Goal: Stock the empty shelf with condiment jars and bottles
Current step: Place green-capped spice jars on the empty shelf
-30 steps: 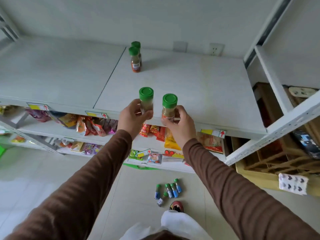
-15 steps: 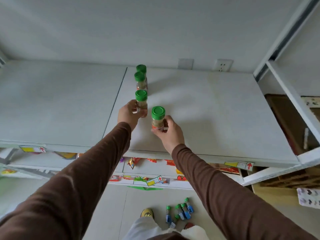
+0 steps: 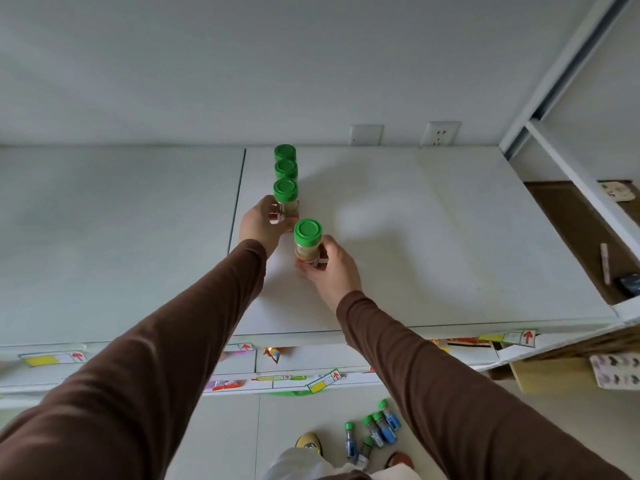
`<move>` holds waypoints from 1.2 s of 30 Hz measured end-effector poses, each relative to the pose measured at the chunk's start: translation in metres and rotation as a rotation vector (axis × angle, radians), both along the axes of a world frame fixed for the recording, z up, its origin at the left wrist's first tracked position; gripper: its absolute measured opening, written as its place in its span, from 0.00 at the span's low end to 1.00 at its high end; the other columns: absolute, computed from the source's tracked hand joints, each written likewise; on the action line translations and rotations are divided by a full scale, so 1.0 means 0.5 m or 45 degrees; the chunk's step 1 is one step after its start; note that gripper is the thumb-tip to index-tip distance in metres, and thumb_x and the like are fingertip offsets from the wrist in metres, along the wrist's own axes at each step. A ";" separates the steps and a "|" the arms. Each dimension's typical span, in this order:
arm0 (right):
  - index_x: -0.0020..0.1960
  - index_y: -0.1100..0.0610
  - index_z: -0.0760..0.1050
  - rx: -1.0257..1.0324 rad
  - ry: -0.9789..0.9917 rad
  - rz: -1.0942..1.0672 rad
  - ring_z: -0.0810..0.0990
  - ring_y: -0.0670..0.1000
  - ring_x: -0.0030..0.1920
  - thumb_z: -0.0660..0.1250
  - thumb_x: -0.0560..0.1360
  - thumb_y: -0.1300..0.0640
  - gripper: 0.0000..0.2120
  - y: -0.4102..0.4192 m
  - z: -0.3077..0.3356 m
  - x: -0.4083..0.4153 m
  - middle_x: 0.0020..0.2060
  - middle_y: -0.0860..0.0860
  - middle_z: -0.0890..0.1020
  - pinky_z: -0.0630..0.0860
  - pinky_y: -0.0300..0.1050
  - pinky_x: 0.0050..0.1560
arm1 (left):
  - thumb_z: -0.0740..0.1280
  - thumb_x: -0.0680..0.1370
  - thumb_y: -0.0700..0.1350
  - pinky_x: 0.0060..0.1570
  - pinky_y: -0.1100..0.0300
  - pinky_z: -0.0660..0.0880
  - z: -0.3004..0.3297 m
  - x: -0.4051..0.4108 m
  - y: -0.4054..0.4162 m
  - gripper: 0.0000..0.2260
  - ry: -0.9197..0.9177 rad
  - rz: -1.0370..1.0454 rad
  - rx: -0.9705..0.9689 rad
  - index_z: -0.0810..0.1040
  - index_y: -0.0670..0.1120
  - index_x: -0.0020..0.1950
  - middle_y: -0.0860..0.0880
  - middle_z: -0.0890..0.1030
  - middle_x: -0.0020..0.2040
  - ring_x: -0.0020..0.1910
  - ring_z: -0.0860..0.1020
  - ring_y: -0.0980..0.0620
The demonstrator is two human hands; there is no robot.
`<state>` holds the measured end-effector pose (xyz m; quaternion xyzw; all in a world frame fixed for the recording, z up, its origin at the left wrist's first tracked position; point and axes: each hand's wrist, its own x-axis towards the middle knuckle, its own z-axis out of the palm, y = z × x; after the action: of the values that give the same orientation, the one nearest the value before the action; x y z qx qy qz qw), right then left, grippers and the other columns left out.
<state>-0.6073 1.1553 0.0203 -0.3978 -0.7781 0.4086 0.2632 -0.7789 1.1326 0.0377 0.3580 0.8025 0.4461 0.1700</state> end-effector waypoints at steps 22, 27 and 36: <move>0.55 0.58 0.74 0.124 -0.019 -0.122 0.79 0.60 0.50 0.76 0.68 0.52 0.20 0.020 -0.043 -0.126 0.49 0.56 0.81 0.76 0.52 0.48 | 0.72 0.73 0.34 0.47 0.73 0.74 -0.017 -0.061 -0.070 0.16 -0.023 -0.075 0.079 0.77 0.46 0.59 0.51 0.81 0.53 0.52 0.80 0.55; 0.54 0.60 0.74 0.138 -0.040 -0.174 0.77 0.61 0.52 0.77 0.67 0.54 0.21 0.019 -0.041 -0.137 0.49 0.58 0.80 0.71 0.50 0.49 | 0.71 0.73 0.34 0.50 0.68 0.76 -0.020 -0.058 -0.087 0.16 -0.028 -0.084 0.065 0.77 0.48 0.58 0.52 0.81 0.52 0.51 0.81 0.56; 0.54 0.60 0.73 0.095 -0.103 -0.213 0.75 0.61 0.53 0.80 0.64 0.53 0.25 0.020 -0.027 -0.143 0.51 0.58 0.78 0.72 0.52 0.52 | 0.72 0.74 0.36 0.52 0.64 0.77 -0.015 -0.048 -0.095 0.15 -0.023 -0.104 0.049 0.77 0.48 0.58 0.52 0.82 0.53 0.51 0.81 0.55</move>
<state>-0.6788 1.1653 0.0067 -0.4675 -0.7669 0.3395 0.2794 -0.8026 1.0850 0.0302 0.3896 0.7769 0.4574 0.1885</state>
